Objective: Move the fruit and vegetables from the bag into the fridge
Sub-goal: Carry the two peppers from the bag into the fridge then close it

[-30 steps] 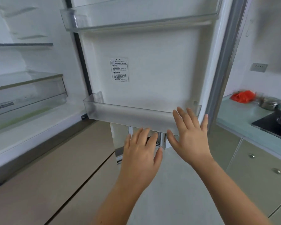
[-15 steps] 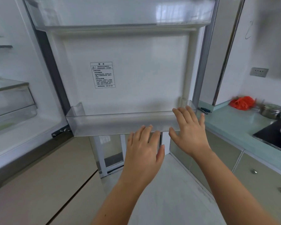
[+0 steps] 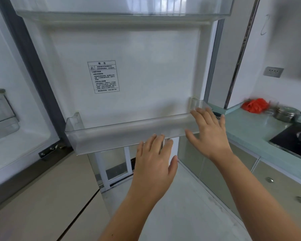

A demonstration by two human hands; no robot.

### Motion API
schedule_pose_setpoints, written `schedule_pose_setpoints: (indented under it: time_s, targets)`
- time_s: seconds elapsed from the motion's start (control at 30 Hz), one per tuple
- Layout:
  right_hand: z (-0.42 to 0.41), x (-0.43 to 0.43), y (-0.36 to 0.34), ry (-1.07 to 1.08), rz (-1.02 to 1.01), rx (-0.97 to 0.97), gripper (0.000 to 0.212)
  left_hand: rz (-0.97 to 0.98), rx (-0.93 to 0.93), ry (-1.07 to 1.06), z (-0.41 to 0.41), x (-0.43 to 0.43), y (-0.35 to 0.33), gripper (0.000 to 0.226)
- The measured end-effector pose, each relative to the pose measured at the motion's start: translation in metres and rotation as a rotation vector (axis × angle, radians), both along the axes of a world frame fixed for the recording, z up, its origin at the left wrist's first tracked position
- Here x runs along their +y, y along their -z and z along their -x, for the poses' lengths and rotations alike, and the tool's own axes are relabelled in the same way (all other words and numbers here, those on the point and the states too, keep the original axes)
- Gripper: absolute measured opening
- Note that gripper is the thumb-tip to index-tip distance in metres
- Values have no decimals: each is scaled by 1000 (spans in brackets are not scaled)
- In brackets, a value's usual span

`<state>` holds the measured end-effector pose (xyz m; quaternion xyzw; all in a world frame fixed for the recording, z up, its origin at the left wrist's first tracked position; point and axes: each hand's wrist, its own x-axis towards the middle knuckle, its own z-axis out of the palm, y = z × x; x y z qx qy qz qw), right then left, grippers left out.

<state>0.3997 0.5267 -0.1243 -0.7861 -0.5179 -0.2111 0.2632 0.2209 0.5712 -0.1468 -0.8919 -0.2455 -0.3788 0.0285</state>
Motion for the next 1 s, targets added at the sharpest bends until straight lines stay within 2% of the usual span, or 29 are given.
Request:
schedule_pose_setpoints:
  time_s: [0.23, 0.47, 0.73, 1.0]
  targets:
    - [40, -46, 10, 215, -95, -14, 43, -7, -54, 266, -8, 11, 2, 38]
    - [85, -111, 25, 504, -64, 37, 45, 5, -39, 622, -31, -10, 17, 36]
    - [137, -207, 28, 905, -41, 15, 45, 62, -33, 1026, -48, -98, 23, 36]
    - [191, -324, 35, 1287, -84, 26, 45, 62, -11, 1369, -44, -225, 23, 39]
